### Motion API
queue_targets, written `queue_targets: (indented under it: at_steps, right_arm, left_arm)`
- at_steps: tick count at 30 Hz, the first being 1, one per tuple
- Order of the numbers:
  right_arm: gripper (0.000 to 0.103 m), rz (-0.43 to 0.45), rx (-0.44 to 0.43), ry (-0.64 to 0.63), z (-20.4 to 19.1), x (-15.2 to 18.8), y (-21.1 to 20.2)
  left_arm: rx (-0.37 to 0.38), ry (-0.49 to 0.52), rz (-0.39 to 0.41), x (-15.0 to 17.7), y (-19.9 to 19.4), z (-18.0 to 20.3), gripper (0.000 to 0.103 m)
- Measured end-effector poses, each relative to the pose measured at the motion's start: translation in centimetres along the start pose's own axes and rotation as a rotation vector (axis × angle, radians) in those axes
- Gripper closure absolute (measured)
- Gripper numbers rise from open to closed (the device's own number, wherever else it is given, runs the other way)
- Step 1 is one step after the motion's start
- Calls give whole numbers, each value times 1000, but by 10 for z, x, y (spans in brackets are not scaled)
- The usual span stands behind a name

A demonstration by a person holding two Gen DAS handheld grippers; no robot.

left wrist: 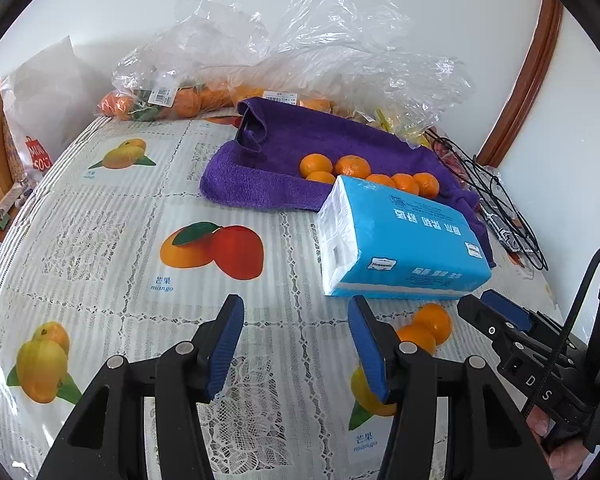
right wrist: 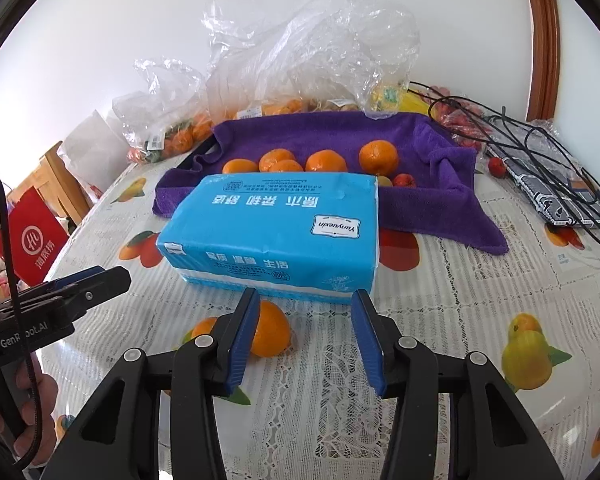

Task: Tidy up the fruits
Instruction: 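Move both open grippers back toward the loose oranges beside the tissue pack, then grasp an orange with the left gripper while the right gripper grasps another orange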

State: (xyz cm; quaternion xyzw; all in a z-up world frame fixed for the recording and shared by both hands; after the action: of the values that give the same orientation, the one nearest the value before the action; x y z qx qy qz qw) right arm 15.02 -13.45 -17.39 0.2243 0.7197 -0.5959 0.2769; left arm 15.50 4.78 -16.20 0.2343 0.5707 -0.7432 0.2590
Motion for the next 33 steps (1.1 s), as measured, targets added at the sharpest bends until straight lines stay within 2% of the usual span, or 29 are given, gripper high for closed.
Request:
queue_targets:
  at_steps: [5, 11, 25, 33]
  right_arm:
    - [59, -30, 19, -7, -2, 3, 10]
    - [60, -20, 30, -10, 2, 3, 11]
    - [60, -40, -69, -23, -14, 9, 9]
    - [61, -77, -44, -17, -11, 15, 24]
  left_arm:
    - [2, 0, -2, -1, 3, -2, 51]
    - [11, -6, -7, -1, 6, -2, 51]
    - [12, -3, -16, 0, 9, 1, 51]
    - [2, 7, -15, 0, 8, 1, 51]
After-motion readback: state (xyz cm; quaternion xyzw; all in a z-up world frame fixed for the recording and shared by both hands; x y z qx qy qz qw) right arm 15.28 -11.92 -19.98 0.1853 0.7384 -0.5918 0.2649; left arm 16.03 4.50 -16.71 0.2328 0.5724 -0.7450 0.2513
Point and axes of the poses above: each gripper's, at about its wrist camera, not at the fingertips, and y roughly the way its jaws point, z to its right, x to its underside, the point moved 5 cm from there along y, roughly the way its jaws point
